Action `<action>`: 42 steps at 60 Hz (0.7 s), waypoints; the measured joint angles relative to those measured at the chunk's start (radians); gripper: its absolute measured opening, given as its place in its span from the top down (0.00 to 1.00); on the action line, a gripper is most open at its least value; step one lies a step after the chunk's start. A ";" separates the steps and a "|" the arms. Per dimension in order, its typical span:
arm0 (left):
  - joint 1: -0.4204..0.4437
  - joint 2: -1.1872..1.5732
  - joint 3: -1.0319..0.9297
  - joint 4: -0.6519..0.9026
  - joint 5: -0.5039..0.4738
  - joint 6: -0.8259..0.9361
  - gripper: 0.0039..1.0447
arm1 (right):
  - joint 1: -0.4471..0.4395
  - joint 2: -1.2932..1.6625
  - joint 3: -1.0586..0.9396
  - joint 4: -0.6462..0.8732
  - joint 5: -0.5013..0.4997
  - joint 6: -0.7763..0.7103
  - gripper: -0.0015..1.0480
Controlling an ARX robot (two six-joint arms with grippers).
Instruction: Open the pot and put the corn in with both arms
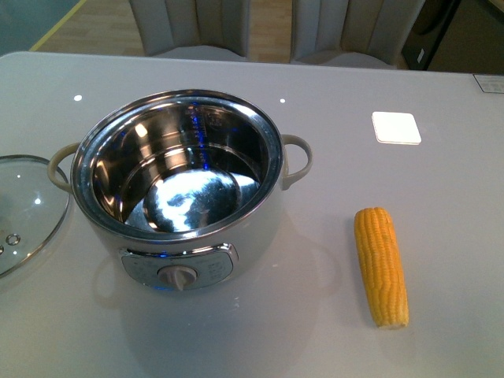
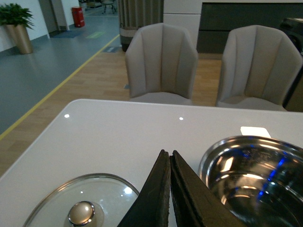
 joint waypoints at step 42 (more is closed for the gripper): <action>-0.108 -0.690 -0.017 -0.639 -0.113 -0.004 0.97 | 0.000 0.000 0.000 0.000 0.000 0.000 0.08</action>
